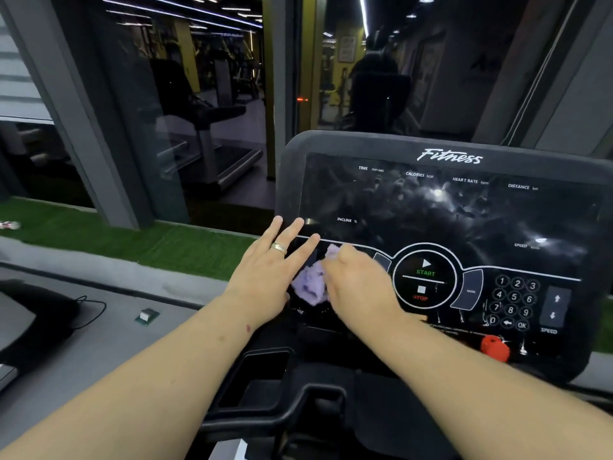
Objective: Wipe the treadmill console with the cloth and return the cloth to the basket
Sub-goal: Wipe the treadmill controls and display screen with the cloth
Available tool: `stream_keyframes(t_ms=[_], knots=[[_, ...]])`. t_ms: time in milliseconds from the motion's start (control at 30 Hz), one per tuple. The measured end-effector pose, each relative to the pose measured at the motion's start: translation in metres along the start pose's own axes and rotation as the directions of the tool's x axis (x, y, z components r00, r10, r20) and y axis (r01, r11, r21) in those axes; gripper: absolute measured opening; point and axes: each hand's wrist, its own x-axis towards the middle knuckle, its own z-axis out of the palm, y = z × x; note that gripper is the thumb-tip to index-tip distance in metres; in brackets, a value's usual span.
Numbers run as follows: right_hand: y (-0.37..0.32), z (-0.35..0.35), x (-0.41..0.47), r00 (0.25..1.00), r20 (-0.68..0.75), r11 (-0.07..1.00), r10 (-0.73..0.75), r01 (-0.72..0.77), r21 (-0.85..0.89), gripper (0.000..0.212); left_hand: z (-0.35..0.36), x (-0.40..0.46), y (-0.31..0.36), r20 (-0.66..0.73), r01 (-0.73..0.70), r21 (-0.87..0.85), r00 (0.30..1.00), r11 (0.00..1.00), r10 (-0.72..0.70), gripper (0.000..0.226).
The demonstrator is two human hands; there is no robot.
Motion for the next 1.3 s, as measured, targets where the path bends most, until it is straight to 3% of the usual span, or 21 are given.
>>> stream_keyframes(t_ms=[133, 200, 267, 333, 367, 467, 500, 600, 667, 767, 833, 1000, 1133, 1300], knots=[[-0.008, 0.014, -0.028, 0.949, 0.192, 0.967, -0.249, 0.255, -0.007, 0.030, -0.004, 0.000, 0.002, 0.029, -0.012, 0.021, 1.000, 1.000, 0.012, 0.120], [0.012, 0.004, -0.013, 0.964, 0.192, 0.979, -0.183, 0.197, -0.056, 0.022, -0.004, -0.001, 0.005, 0.038, -0.005, 0.028, 0.999, 1.000, 0.003, 0.119], [0.021, -0.003, 0.000, 0.998, 0.029, 0.992, -0.049, 0.052, -0.111, 0.017, -0.002, 0.000, 0.006, 0.029, -0.001, 0.040, 1.000, 0.999, 0.000, 0.118], [0.007, -0.002, -0.008, 0.998, -0.013, 0.998, 0.055, -0.055, -0.023, 0.018, 0.000, 0.000, 0.006, 0.020, -0.004, 0.026, 1.000, 1.000, 0.003, 0.114], [-0.004, 0.002, -0.017, 0.998, 0.045, 0.999, 0.042, -0.043, 0.014, 0.019, 0.001, 0.000, 0.006, 0.019, -0.007, 0.017, 1.000, 1.000, 0.006, 0.115], [-0.017, 0.007, -0.034, 0.944, 0.256, 0.975, -0.208, 0.220, -0.019, 0.021, 0.001, -0.001, 0.005, 0.022, -0.012, 0.030, 1.000, 0.999, 0.012, 0.123], [-0.009, -0.002, -0.026, 0.943, 0.279, 0.979, -0.183, 0.201, -0.037, 0.021, 0.001, -0.001, 0.005, 0.027, -0.009, 0.033, 1.000, 0.999, 0.008, 0.124], [0.015, -0.022, 0.003, 1.000, -0.011, 0.994, 0.021, -0.022, -0.112, 0.024, 0.003, 0.000, 0.005, 0.020, -0.012, 0.046, 1.000, 0.999, 0.011, 0.122], [0.009, -0.015, -0.002, 0.997, -0.067, 0.998, 0.049, -0.052, -0.034, 0.025, 0.003, 0.001, 0.005, 0.017, -0.010, 0.044, 1.000, 0.999, 0.009, 0.121], [-0.013, 0.012, -0.034, 0.965, 0.192, 0.984, -0.179, 0.180, 0.012, 0.014, 0.001, 0.000, 0.005, 0.044, -0.021, 0.092, 0.999, 0.996, 0.017, 0.122], [0.002, 0.008, -0.031, 0.932, 0.293, 0.972, -0.212, 0.232, -0.034, 0.016, 0.000, -0.001, 0.004, 0.042, -0.031, 0.126, 0.999, 0.992, 0.026, 0.123], [0.010, -0.001, -0.020, 0.998, 0.001, 0.996, -0.068, 0.068, -0.051, 0.031, 0.004, -0.001, 0.000, 0.021, -0.035, 0.116, 0.999, 0.993, 0.033, 0.126], [-0.023, 0.021, -0.028, 0.966, 0.119, 0.973, -0.230, 0.226, 0.047, 0.027, 0.005, 0.000, -0.001, 0.012, -0.040, 0.102, 0.999, 0.994, 0.039, 0.128], [0.020, -0.001, -0.031, 0.959, 0.244, 0.986, -0.145, 0.160, -0.040, 0.018, 0.001, -0.001, -0.002, 0.016, -0.047, 0.105, 0.999, 0.993, 0.046, 0.125]])
